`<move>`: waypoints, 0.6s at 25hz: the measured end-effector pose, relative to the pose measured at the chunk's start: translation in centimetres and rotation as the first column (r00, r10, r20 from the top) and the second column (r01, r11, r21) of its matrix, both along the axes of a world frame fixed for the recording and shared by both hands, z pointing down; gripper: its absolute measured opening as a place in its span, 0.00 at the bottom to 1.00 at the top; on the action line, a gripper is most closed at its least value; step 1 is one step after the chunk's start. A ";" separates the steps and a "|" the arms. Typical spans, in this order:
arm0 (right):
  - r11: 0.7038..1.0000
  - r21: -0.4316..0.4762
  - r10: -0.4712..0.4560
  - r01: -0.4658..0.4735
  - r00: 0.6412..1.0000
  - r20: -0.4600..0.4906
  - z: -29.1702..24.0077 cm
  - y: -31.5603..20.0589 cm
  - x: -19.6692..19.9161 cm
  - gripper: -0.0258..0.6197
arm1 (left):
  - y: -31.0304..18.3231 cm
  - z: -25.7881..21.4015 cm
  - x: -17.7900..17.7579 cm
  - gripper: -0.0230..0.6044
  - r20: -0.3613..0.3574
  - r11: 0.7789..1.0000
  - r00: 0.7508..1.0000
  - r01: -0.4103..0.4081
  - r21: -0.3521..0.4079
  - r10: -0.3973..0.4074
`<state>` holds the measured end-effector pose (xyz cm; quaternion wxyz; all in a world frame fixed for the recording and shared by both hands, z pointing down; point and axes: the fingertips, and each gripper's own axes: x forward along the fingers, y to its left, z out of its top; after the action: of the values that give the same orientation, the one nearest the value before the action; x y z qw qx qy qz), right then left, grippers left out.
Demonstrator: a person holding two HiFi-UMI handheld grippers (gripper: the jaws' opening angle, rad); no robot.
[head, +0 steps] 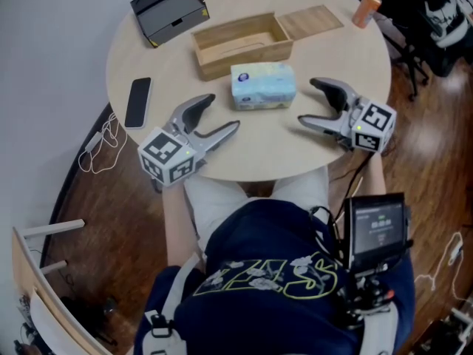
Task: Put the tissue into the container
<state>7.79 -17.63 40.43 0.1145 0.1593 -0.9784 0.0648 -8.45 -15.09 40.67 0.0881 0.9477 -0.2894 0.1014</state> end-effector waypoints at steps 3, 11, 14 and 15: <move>1.000 -0.007 -0.018 0.018 1.000 -0.003 0.1 -1.2 -0.3 0.71 | -0.5 0.3 0.3 0.57 0.010 0.999 0.999 -0.030 -0.011 0.030; 0.988 -0.067 -0.146 0.142 0.987 -0.067 1.7 -2.8 -3.5 0.82 | -1.6 1.2 1.3 0.58 0.063 0.994 0.995 -0.074 -0.077 0.079; 0.984 -0.066 -0.169 0.164 0.982 -0.079 1.5 -3.1 -4.5 0.83 | -2.0 0.6 1.9 0.60 0.047 0.995 0.995 -0.084 -0.053 0.087; 0.984 -0.063 -0.173 0.168 0.982 -0.080 1.5 -3.2 -4.7 0.83 | -2.3 0.5 2.3 0.63 0.042 0.995 0.995 -0.091 -0.045 0.093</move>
<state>3.14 -20.80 41.96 0.1657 0.0741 -0.9805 0.0754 -6.19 -17.39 41.14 0.0975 0.9555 -0.2449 0.1325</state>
